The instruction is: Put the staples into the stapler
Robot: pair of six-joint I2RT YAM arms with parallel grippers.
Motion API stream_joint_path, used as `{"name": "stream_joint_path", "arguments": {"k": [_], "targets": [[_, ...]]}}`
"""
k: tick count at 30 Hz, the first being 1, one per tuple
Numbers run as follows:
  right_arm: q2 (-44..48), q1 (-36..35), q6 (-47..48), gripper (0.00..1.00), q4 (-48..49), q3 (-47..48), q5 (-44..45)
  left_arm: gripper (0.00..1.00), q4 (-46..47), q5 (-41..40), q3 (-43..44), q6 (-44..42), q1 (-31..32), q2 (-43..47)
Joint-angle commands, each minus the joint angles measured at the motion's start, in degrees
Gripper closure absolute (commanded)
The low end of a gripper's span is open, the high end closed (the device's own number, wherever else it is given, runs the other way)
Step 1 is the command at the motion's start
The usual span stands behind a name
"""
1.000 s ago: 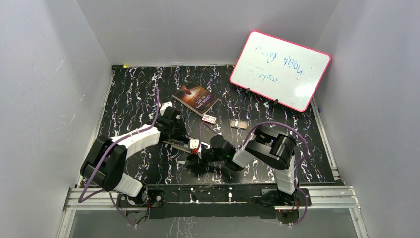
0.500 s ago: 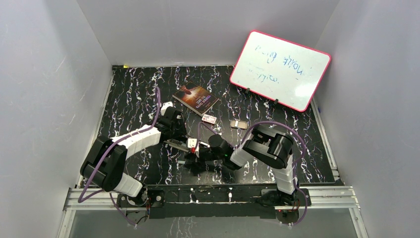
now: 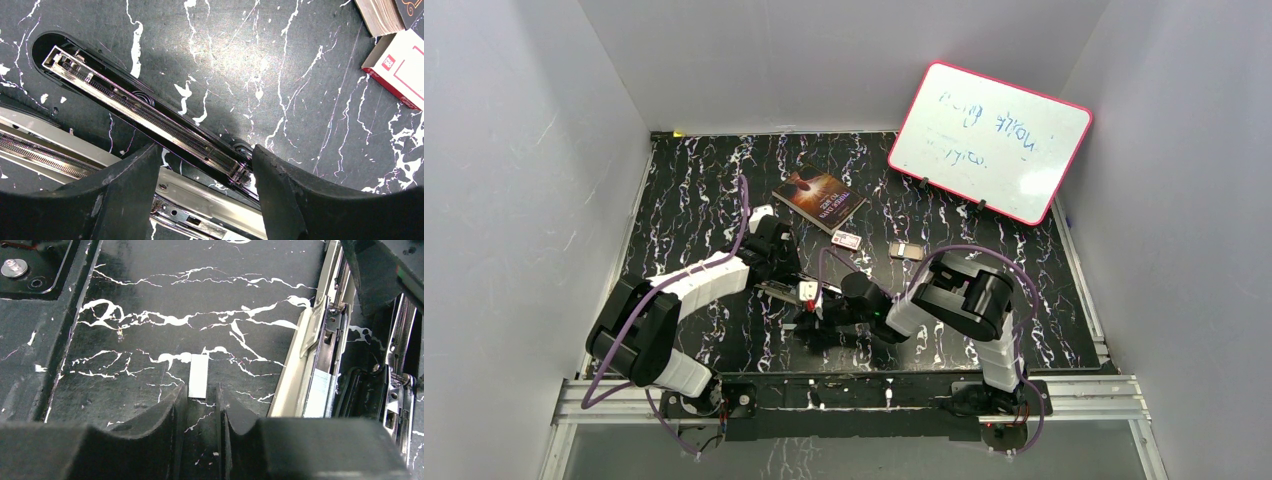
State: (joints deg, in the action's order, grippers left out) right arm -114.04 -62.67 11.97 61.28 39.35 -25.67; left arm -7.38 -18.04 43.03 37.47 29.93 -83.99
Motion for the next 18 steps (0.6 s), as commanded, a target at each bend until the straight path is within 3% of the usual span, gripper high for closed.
{"name": "stream_joint_path", "arguments": {"k": [1,11,18], "targets": [[-1.6,-0.3,1.0,0.68,-2.5,1.5,0.5,0.35,-1.8,-1.8,-0.4,-0.8,0.4,2.1],[-0.3,-0.3,0.7,0.95,-2.3,0.9,-0.4,0.34,-1.9,-2.4,-0.4,-0.8,0.8,2.1],[7.6,-0.2,-2.6,1.00,-1.8,1.6,-2.2,0.34,-2.2,-2.5,0.1,-0.6,0.8,1.6]]}}
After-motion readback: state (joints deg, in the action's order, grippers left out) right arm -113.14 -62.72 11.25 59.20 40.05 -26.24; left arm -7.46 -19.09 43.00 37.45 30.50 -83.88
